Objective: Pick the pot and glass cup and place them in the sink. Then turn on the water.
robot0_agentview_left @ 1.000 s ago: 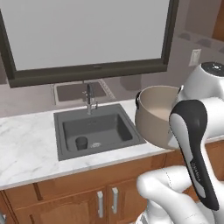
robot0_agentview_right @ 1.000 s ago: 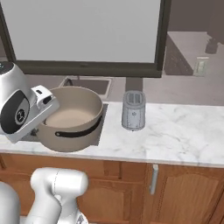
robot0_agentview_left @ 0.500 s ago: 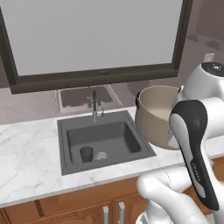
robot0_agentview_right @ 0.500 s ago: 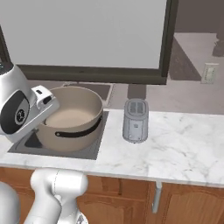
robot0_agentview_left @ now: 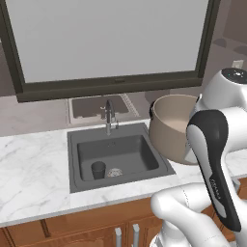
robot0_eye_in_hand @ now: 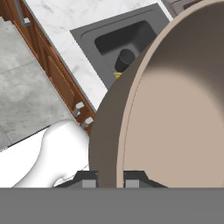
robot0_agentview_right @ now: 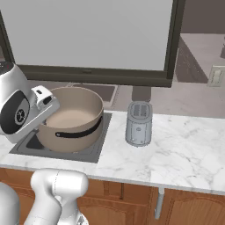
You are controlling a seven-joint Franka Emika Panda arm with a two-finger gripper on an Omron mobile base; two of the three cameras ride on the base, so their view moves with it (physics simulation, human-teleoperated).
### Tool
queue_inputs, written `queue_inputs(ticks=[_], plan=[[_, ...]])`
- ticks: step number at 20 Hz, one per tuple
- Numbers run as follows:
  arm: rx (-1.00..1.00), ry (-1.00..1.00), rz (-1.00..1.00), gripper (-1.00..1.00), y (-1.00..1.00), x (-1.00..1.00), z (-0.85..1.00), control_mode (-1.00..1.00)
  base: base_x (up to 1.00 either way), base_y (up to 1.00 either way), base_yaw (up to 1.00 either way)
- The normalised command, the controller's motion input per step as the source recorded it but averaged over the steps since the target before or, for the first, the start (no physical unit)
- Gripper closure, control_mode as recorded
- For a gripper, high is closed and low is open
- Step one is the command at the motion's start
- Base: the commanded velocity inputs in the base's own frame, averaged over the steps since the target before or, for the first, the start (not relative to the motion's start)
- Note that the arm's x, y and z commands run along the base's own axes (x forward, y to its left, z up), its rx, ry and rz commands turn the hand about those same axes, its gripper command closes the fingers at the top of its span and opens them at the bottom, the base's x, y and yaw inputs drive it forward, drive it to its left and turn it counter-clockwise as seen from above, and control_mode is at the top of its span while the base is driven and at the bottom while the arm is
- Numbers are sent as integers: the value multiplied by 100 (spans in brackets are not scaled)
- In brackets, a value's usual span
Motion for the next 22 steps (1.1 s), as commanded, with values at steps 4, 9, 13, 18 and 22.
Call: queue_inputs(ticks=[4, 9, 13, 18, 22], plan=[[0, 0, 0, 100, 0, 0, 0, 100, 9, -18, 14], [0, 0, 0, 100, 0, 0, 0, 100, 3, -12, 9], [0, 0, 0, 100, 0, 0, 0, 100, 0, -7, 5], [0, 0, 0, 100, 0, 0, 0, 100, 0, 0, 2], [0, 0, 0, 100, 0, 0, 0, 100, 0, 0, 0]])
